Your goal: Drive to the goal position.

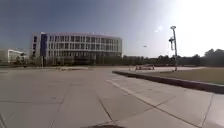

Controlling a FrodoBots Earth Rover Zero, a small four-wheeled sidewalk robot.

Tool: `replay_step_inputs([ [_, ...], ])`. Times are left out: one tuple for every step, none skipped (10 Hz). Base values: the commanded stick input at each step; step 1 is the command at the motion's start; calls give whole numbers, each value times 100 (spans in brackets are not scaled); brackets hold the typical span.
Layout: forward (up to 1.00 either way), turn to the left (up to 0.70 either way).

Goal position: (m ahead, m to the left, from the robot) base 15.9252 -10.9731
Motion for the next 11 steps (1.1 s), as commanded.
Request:
replay_step_inputs([
  [9, 0],
  [9, 0],
  [9, 0],
  [9, 0],
  [7, 0],
  [8, 0],
  [8, 0],
  [8, 0],
  [8, 0],
  [8, 0],
  [7, 0],
])
